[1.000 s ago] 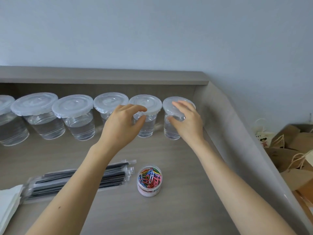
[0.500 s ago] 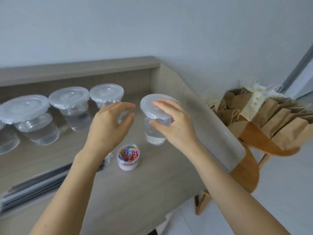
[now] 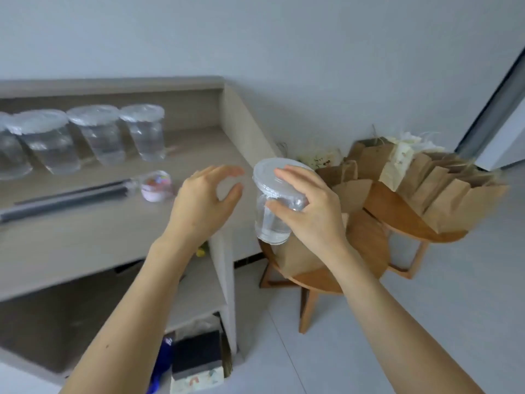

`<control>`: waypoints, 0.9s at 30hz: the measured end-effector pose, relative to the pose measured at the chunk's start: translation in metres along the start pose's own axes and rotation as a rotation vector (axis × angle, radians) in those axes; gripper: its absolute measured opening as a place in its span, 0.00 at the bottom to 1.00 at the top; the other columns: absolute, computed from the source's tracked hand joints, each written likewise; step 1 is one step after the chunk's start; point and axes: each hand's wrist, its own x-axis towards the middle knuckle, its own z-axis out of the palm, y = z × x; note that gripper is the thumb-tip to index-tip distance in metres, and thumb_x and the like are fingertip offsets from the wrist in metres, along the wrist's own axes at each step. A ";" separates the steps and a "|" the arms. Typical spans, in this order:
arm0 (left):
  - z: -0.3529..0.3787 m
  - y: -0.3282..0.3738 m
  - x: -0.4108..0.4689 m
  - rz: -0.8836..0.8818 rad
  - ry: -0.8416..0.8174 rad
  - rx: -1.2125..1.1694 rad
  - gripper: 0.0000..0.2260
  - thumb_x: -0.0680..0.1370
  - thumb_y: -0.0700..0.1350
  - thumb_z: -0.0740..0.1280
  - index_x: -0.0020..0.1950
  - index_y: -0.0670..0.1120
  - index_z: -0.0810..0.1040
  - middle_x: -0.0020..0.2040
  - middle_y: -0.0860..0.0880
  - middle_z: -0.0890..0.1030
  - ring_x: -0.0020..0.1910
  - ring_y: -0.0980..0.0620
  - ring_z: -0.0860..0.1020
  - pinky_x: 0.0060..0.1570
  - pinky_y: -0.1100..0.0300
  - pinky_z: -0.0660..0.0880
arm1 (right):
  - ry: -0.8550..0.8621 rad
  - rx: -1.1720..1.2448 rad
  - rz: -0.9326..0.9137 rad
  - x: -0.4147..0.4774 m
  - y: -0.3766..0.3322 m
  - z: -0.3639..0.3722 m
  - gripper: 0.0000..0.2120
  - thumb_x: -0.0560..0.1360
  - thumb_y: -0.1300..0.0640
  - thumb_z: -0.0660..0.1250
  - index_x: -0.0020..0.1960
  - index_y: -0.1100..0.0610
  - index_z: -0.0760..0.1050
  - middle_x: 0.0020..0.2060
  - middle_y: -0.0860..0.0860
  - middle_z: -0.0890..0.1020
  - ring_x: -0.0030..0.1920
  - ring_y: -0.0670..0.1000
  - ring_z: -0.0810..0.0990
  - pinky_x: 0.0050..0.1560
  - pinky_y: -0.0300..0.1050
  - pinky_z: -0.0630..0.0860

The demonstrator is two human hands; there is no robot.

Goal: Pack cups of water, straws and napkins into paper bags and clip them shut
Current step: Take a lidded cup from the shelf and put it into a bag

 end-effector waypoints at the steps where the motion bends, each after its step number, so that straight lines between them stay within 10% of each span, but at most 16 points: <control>1: 0.013 0.016 -0.012 0.005 0.001 -0.014 0.10 0.76 0.44 0.67 0.56 0.48 0.80 0.54 0.51 0.81 0.52 0.49 0.77 0.50 0.62 0.68 | -0.004 -0.011 0.002 -0.017 0.008 -0.022 0.21 0.67 0.55 0.72 0.59 0.54 0.78 0.60 0.48 0.77 0.60 0.43 0.73 0.59 0.27 0.66; 13: 0.203 0.172 -0.051 0.085 -0.327 -0.128 0.11 0.76 0.43 0.65 0.58 0.48 0.79 0.55 0.50 0.81 0.55 0.50 0.78 0.50 0.64 0.68 | 0.090 -0.200 0.244 -0.121 0.144 -0.208 0.22 0.65 0.56 0.71 0.59 0.56 0.79 0.57 0.43 0.74 0.58 0.40 0.71 0.55 0.22 0.64; 27: 0.448 0.234 0.123 0.065 -0.432 -0.187 0.11 0.77 0.43 0.64 0.58 0.46 0.79 0.54 0.51 0.81 0.54 0.52 0.78 0.51 0.63 0.70 | 0.075 -0.246 0.206 0.004 0.383 -0.305 0.23 0.67 0.47 0.68 0.57 0.60 0.79 0.58 0.55 0.78 0.60 0.46 0.71 0.54 0.30 0.71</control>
